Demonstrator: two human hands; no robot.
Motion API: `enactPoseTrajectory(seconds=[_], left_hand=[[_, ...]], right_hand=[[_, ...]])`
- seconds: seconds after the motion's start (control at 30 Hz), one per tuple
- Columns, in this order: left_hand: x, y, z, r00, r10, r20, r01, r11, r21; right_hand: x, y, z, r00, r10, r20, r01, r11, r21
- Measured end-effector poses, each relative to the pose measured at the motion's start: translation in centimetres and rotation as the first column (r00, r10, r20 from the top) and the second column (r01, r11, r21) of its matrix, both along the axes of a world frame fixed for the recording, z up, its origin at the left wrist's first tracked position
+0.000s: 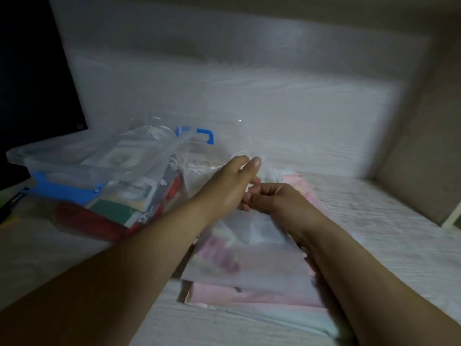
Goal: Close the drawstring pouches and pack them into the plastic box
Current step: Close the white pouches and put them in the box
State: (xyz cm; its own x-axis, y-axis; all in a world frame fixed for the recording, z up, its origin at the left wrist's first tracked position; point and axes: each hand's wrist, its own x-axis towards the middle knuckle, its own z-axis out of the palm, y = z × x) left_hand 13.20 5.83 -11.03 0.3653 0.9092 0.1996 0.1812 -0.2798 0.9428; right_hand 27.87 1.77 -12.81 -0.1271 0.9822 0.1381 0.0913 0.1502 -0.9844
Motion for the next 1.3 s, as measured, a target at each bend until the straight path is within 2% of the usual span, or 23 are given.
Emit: enactPoseTrajectory(seconds=[0.1, 0.23, 0.3, 0.5, 0.7, 1.0, 1.17, 1.3], left_hand=[[-1.1, -0.5, -1.1, 0.973, 0.100, -0.209, -0.049, 0.970, 0.237], [-2.1, -0.5, -0.8, 0.905, 0.141, -0.402, -0.004, 0.947, 0.322], [-2.5, -0.1, -0.8, 0.885, 0.151, -0.439, -0.001, 0.946, 0.324], [-2.7, 0.6, -0.6, 0.905, 0.096, -0.415, 0.005, 0.972, 0.237], [-3.0, 0.6, -1.0, 0.964, -0.001, -0.266, 0.019, 0.998, 0.066], [-3.5, 0.7, -1.0, 0.984, -0.107, -0.144, 0.116, 0.992, 0.055], [-3.5, 0.7, -1.0, 0.978, -0.129, -0.164, 0.137, 0.990, 0.040], [-3.6, 0.8, -1.3, 0.978, -0.117, -0.171, 0.134, 0.987, 0.092]], right_hand=[[0.3, 0.2, -0.1, 1.000, -0.031, -0.002, 0.031, 0.999, 0.022], [0.3, 0.4, -0.1, 0.993, -0.082, -0.084, 0.084, 0.996, 0.011], [0.5, 0.4, -0.1, 0.987, -0.118, -0.113, 0.121, 0.992, 0.019], [0.6, 0.4, -0.1, 0.992, -0.102, -0.070, 0.104, 0.994, 0.016], [0.7, 0.6, -0.4, 0.990, -0.139, -0.019, 0.140, 0.989, 0.055], [0.8, 0.4, -0.2, 0.992, -0.126, -0.018, 0.127, 0.989, 0.080], [0.8, 0.3, -0.2, 0.991, -0.127, -0.031, 0.129, 0.990, 0.056], [0.7, 0.3, -0.1, 0.993, -0.111, -0.044, 0.113, 0.991, 0.067]])
